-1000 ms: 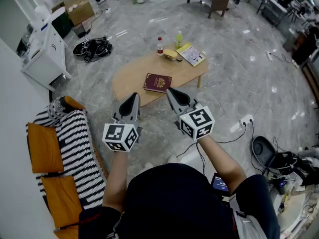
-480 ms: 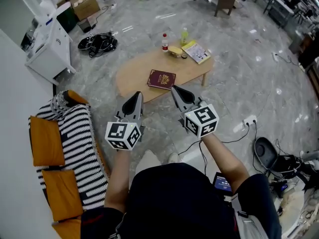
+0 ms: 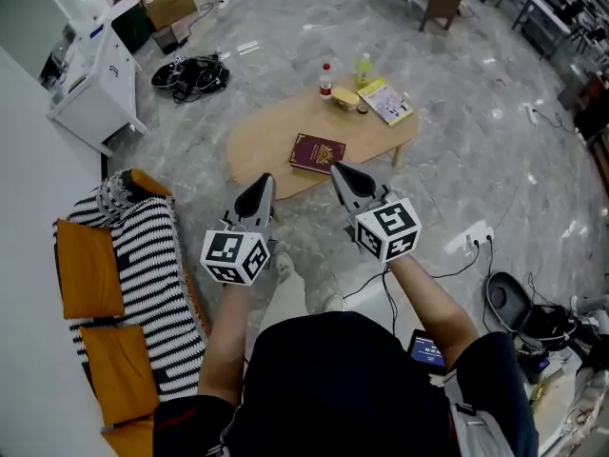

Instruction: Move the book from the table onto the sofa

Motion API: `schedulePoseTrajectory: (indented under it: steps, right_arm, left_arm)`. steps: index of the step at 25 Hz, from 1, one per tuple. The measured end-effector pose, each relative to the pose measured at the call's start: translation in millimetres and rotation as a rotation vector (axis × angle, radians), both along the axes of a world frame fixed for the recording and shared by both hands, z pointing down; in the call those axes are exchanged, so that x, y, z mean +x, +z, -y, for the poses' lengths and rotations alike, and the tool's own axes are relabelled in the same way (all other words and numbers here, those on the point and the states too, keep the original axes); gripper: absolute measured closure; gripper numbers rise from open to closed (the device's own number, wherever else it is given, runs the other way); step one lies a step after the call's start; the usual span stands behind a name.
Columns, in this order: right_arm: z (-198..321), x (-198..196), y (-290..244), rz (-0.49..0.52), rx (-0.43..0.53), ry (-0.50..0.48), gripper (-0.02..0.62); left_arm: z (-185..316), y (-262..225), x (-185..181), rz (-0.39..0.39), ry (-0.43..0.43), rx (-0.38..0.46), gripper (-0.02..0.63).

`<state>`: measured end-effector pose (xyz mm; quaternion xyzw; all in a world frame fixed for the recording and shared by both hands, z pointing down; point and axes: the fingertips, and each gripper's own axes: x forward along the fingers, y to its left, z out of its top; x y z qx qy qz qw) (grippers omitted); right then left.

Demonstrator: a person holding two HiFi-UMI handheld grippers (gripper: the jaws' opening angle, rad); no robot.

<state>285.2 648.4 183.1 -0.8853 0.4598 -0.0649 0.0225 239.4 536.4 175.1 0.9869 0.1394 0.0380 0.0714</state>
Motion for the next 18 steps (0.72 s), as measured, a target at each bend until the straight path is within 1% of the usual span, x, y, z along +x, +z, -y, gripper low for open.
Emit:
schedulePoseTrajectory:
  steps: [6,11,13,18]
  right_arm:
    - [37.8,50.1,-6.5,0.008,-0.010,0.018,0.580]
    - [68.9,92.3,-3.0,0.036,-0.014,0.058,0.580]
    - [77.8,107.6,-2.7,0.040,-0.025,0.077,0.580]
    - [104.6,136.0,8.2,0.048,-0.050,0.124,0.580]
  left_arm:
    - [33.7,0.4,55.8,0.027,0.036,-0.015,0.589]
    - [57.4,3.7,98.9,0.057,0.090,-0.026,0.589]
    - [62.3,1.4,116.2,0.063,0.121,-0.047,0.589]
    - [84.5,12.9,150.2,0.081,0.178,-0.054,0.589]
